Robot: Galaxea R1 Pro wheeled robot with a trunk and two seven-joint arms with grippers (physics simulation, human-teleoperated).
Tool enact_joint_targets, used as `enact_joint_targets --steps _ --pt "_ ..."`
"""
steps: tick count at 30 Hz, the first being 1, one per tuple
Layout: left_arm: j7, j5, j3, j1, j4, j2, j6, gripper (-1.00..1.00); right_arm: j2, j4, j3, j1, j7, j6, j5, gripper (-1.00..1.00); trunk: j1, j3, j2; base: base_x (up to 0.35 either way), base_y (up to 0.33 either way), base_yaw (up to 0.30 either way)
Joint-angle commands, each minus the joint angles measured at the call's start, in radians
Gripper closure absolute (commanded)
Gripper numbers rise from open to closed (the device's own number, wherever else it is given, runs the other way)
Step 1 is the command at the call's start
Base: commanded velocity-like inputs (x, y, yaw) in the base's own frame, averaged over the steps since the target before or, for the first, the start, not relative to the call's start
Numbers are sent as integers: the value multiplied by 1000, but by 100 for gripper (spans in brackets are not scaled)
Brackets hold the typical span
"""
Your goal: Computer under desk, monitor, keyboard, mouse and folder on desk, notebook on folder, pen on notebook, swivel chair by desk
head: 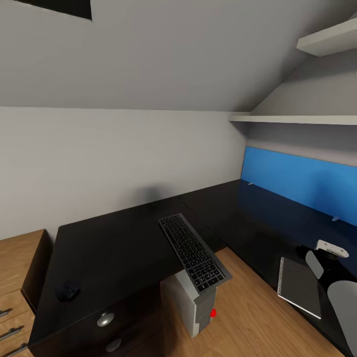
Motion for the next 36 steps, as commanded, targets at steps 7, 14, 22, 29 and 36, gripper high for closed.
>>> enact_joint_targets --steps 7,14,22,29,36 --pt "3 9 -4 -1 -3 0 -6 -100 0 -1 1 0 -6 7 -10 -100 0 -1 0 1 -1 0" --pt "6 9 -5 -1 -3 0 -6 -100 1 -1 2 0 -6 11 -9 -100 19 -17 -35 0 0 0" --pt "7 8 -5 -1 -3 0 -6 -100 1 3 2 0 -7 11 -8 -100 50 -42 -91 0 0 0" --pt "4 8 -5 0 -3 0 -6 -100 3 4 2 0 -7 11 -7 -100 69 -57 -126 0 0 0" --pt "2 8 -4 -1 -3 1 -6 -100 3 4 2 0 -7 10 -7 -100 69 -57 -126 0 0 0"
